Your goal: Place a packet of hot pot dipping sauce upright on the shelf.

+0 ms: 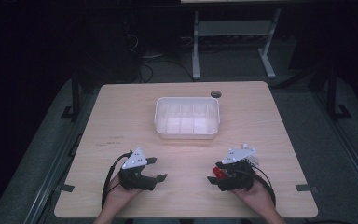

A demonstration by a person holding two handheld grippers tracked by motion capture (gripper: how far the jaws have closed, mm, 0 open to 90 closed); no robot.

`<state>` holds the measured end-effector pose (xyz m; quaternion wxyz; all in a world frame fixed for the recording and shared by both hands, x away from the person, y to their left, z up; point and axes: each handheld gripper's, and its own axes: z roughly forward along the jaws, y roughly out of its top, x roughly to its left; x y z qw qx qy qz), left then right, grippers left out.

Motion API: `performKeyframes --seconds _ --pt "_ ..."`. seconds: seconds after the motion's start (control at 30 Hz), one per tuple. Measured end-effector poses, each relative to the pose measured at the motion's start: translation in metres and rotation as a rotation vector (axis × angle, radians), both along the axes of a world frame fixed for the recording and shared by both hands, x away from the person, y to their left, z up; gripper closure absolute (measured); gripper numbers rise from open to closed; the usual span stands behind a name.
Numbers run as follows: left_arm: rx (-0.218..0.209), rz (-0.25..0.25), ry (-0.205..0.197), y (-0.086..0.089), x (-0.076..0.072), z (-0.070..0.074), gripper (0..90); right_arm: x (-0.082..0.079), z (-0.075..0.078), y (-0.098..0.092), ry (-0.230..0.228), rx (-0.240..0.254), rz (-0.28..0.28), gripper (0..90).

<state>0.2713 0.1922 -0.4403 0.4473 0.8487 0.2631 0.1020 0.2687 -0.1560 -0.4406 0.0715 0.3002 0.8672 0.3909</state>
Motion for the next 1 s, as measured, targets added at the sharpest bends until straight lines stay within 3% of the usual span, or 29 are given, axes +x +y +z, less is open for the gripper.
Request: performKeyframes --seconds 0.3,0.53,0.77,1.0 --pt "0.001 -0.025 0.004 -0.009 -0.003 0.0 27.4 -0.005 0.008 -0.029 0.004 0.053 -0.077 35.2" --pt "-0.009 -0.055 0.011 -0.021 -0.005 0.003 31.1 -0.01 0.009 -0.043 -0.002 0.028 -0.097 35.2" --pt "0.001 -0.097 0.016 -0.044 -0.007 0.008 34.0 -0.004 0.013 -0.061 0.016 0.037 -0.135 35.2" --pt "0.011 -0.15 0.026 -0.079 -0.003 0.014 39.4 0.004 0.013 -0.082 0.047 0.042 -0.202 35.3"
